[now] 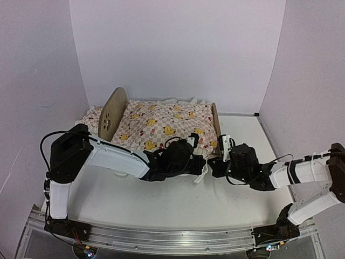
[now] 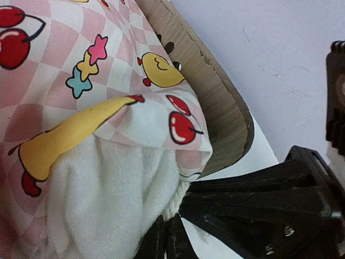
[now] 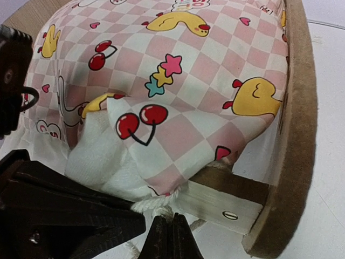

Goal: Set up the pet bed

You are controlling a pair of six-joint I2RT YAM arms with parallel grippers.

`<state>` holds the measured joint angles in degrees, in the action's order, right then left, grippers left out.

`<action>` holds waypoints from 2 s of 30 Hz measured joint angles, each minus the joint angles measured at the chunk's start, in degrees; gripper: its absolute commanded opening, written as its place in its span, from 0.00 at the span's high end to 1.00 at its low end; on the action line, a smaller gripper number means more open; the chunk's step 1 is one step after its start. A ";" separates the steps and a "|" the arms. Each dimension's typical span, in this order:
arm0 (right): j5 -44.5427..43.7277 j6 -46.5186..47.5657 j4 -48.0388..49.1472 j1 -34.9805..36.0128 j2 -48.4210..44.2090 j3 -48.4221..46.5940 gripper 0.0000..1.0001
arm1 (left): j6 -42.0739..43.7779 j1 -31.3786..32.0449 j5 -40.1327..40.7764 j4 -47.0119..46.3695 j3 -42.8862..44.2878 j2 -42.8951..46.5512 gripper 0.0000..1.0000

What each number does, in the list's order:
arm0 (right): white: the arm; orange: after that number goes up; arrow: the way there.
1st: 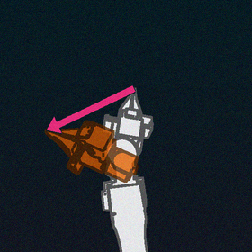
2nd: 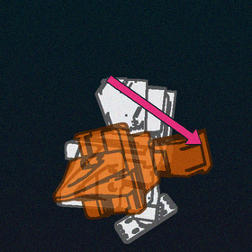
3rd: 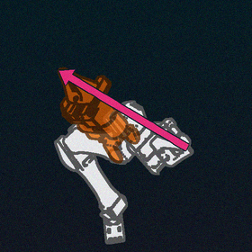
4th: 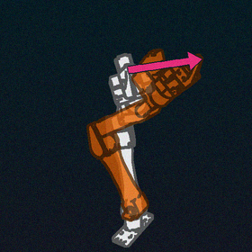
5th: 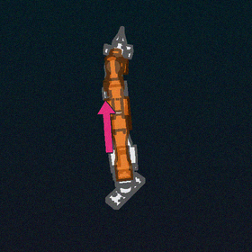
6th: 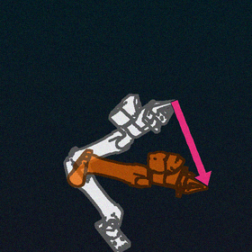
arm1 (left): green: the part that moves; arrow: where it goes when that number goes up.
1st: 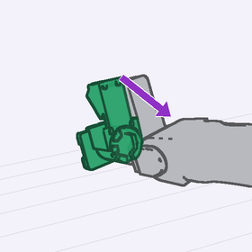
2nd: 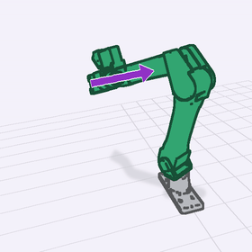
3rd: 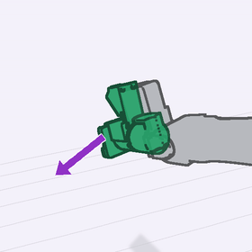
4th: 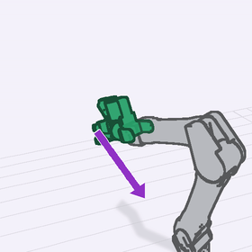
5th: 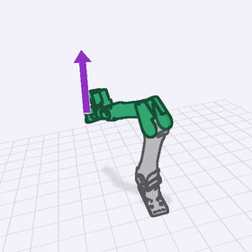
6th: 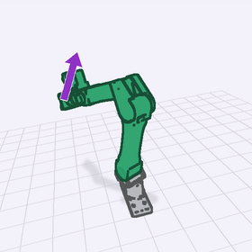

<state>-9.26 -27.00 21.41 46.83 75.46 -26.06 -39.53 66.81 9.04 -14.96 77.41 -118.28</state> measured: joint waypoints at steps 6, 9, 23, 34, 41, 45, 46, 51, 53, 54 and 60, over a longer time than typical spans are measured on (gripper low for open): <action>1.03 0.24 5.73 -0.20 4.66 0.13 1.00 | -0.94 -0.50 -1.14 -0.74 -0.33 0.57 1.00; 1.18 1.60 8.85 -0.39 5.27 0.20 1.00 | -1.03 -0.52 -1.95 -0.96 -0.33 0.61 1.00; 9.66 6.21 22.27 -2.40 14.03 1.90 1.00 | 1.36 -2.99 -11.19 -4.68 -4.63 1.36 0.71; 16.04 7.93 26.01 -3.93 14.03 2.58 1.00 | 8.48 -4.57 -15.34 -9.46 -14.84 8.02 0.68; 17.22 8.39 25.99 -4.35 14.03 2.58 1.00 | 13.64 -5.92 -16.11 -10.23 -17.51 10.01 0.94; 17.57 8.41 25.97 -4.39 14.03 2.58 1.00 | 15.65 -6.19 -16.59 -10.56 -17.05 9.42 0.97; 17.64 8.44 25.97 -4.39 14.03 2.58 1.00 | 15.93 -6.16 -16.65 -10.60 -16.52 8.87 0.97; 17.66 8.57 25.90 -4.39 13.94 2.84 1.00 | 17.68 -6.16 -16.17 -10.64 -14.47 6.45 1.00; 17.77 8.57 25.70 -4.39 13.79 3.13 1.00 | 18.64 -6.16 -15.34 -10.60 -13.99 5.73 1.00; 17.86 8.57 25.64 -4.39 13.75 3.23 1.00 | 18.99 -6.14 -14.91 -10.58 -13.62 5.29 1.00; 18.05 8.74 25.55 -4.39 13.44 3.34 1.00 | 22.01 -6.14 -12.00 -10.19 -11.04 3.56 1.00</action>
<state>8.80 -18.26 46.96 42.44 88.90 -22.72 -17.52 60.66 -2.96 -25.15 66.37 -114.72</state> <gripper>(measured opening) 0.030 0.007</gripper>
